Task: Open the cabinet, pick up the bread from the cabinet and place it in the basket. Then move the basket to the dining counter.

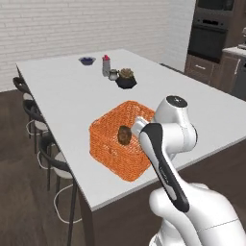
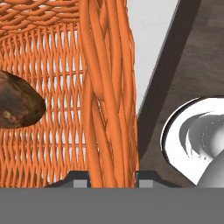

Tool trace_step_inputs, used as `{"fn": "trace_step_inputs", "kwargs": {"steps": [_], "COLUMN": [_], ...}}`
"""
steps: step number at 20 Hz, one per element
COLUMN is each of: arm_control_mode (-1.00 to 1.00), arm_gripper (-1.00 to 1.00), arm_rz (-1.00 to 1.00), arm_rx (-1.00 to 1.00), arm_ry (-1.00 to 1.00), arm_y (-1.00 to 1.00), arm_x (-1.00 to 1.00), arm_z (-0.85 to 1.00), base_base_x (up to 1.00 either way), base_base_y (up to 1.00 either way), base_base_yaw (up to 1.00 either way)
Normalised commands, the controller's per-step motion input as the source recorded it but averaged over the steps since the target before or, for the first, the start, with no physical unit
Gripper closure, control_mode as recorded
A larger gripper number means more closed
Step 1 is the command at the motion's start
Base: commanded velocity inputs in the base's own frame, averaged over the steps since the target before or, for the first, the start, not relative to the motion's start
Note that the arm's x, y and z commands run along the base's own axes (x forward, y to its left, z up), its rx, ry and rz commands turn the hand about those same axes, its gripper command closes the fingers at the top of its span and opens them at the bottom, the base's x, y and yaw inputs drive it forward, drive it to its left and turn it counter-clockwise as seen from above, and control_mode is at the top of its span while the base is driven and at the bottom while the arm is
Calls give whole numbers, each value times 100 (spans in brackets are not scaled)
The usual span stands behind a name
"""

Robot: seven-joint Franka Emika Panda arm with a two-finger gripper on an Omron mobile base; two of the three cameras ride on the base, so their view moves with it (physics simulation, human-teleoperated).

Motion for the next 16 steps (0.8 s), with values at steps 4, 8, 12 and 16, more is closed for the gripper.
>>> {"fn": "trace_step_inputs", "kwargs": {"steps": [4,8,12,16], "arm_control_mode": [100,100,-100,-100], "arm_gripper": [100,100,100,100], "arm_rz": [0,0,0,-1], "arm_rx": [0,0,0,0], "arm_ry": [0,0,1,5], "arm_y": [0,0,0,-8], "arm_x": [0,0,16,95], "arm_z": [0,0,-2,-17], "base_base_x": [33,2,4,0], "base_base_y": [-1,-2,0,0], "base_base_yaw": [32,14,0,0]}}
